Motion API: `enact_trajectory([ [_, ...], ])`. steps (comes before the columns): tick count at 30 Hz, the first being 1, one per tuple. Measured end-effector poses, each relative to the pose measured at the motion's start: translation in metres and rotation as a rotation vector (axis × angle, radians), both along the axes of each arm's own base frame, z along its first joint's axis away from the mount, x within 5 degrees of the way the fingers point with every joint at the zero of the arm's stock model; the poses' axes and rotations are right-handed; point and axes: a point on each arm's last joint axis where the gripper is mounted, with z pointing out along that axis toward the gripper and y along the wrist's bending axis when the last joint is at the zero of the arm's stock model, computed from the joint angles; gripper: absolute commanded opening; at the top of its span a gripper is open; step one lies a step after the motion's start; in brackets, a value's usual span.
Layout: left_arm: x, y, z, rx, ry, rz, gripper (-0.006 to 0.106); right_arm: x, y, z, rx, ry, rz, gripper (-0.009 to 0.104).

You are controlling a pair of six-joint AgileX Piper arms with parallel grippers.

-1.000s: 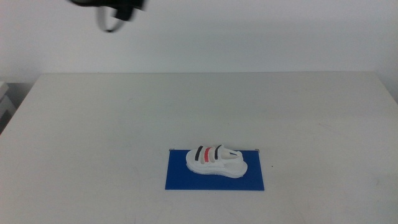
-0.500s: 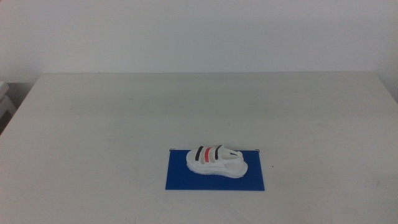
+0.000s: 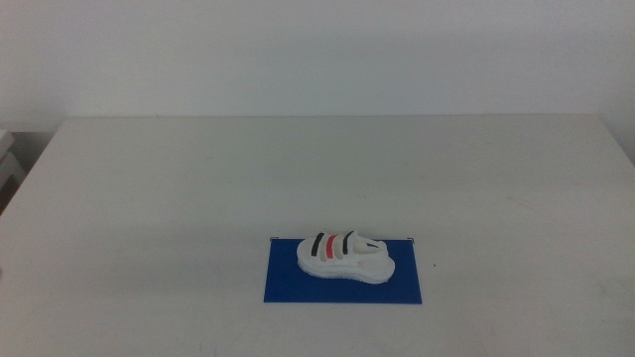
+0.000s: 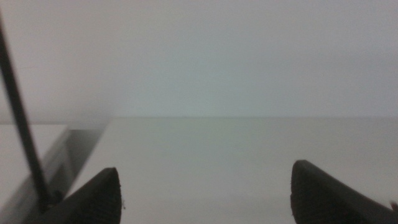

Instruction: Use one arm to grab the shoe from the table and place it on the mat.

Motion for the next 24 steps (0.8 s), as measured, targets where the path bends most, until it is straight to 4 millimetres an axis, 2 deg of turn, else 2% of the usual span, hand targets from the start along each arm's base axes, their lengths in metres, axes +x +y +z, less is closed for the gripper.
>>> enact_trajectory([
  [6,0.000,-0.007,-0.051,-0.020,0.023,-0.072,0.094,0.000,0.000,0.000,0.000,0.000,0.000,0.078],
  [11,0.004,-0.009,-0.079,-0.053,0.039,-0.087,0.094,0.000,0.000,0.000,0.000,0.000,0.000,0.078],
  [15,0.005,-0.009,-0.075,-0.093,-0.029,-0.087,0.094,0.000,0.000,0.000,0.000,0.000,0.000,0.078],
  [24,0.004,-0.008,-0.073,-0.097,-0.059,-0.076,0.094,0.000,0.000,0.000,0.000,0.000,0.000,0.078],
])
